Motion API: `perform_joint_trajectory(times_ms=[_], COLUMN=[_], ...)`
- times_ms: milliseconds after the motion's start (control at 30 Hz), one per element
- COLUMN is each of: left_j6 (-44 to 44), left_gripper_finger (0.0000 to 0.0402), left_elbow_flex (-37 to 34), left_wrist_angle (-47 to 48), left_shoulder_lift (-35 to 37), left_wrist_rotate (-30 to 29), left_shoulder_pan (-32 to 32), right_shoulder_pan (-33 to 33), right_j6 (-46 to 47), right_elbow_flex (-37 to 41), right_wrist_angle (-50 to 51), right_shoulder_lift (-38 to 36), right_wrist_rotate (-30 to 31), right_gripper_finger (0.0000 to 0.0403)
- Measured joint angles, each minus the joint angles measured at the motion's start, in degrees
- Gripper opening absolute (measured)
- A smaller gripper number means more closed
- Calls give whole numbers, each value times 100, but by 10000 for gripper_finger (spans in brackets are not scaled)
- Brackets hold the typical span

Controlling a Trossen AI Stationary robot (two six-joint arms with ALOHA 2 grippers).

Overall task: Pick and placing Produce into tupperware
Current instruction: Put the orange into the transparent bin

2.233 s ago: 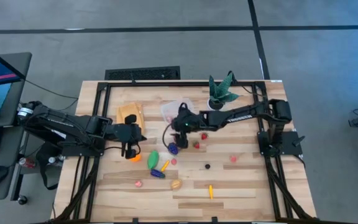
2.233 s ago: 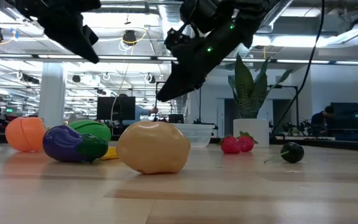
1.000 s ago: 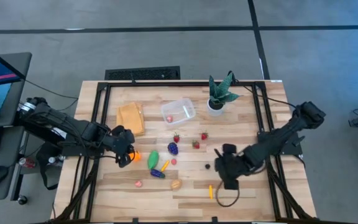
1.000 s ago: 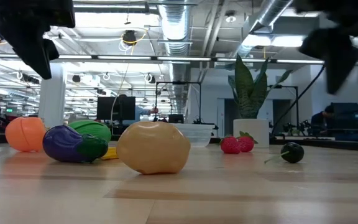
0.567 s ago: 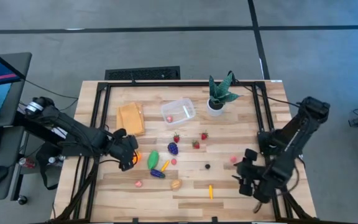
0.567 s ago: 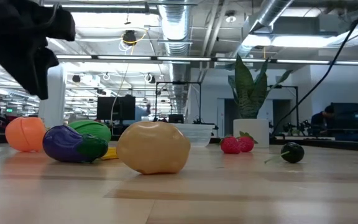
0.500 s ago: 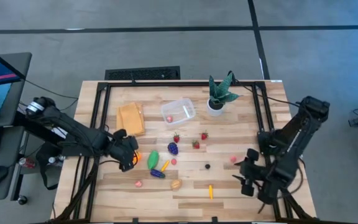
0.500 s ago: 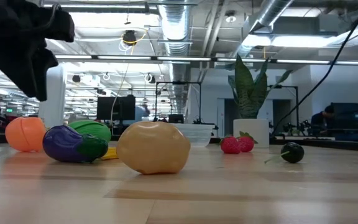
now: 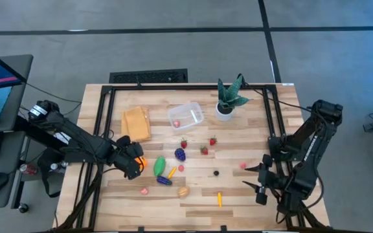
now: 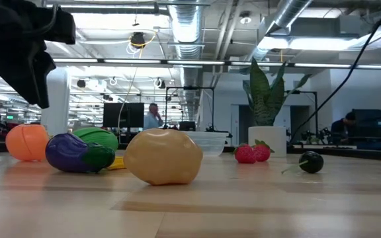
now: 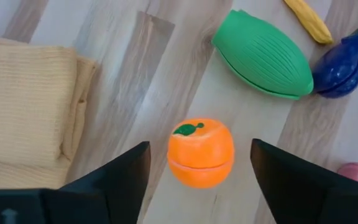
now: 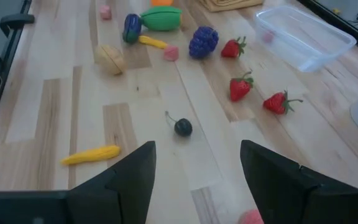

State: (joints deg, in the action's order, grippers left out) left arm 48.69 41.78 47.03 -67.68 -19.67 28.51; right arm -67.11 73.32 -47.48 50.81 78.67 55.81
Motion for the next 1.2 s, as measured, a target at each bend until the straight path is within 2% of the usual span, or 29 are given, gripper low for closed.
perform_joint_trajectory(times_ms=[233,500,700,900,1200], left_j6=[-246,-536,-354,-308,-455], left_gripper_finger=[298,300,300,300,300], left_elbow_flex=[0,-32,-541,-605,-962], left_wrist_angle=[-20,-50,-390,-489,-1372], left_shoulder_lift=[0,5,4,7,9], left_wrist_rotate=[-161,-181,63,35,271], left_shoulder_pan=[0,-2,-34,-37,-125], right_shoulder_pan=[0,0,0,11,13], right_j6=[-69,-181,-194,-184,-183], right_elbow_flex=[0,0,0,-1,-2], right_wrist_angle=[1,-2,22,41,17], right_shoulder_lift=[0,2,4,4,4], right_wrist_rotate=[2,74,139,293,343], right_gripper_finger=[228,228,228,228,228])
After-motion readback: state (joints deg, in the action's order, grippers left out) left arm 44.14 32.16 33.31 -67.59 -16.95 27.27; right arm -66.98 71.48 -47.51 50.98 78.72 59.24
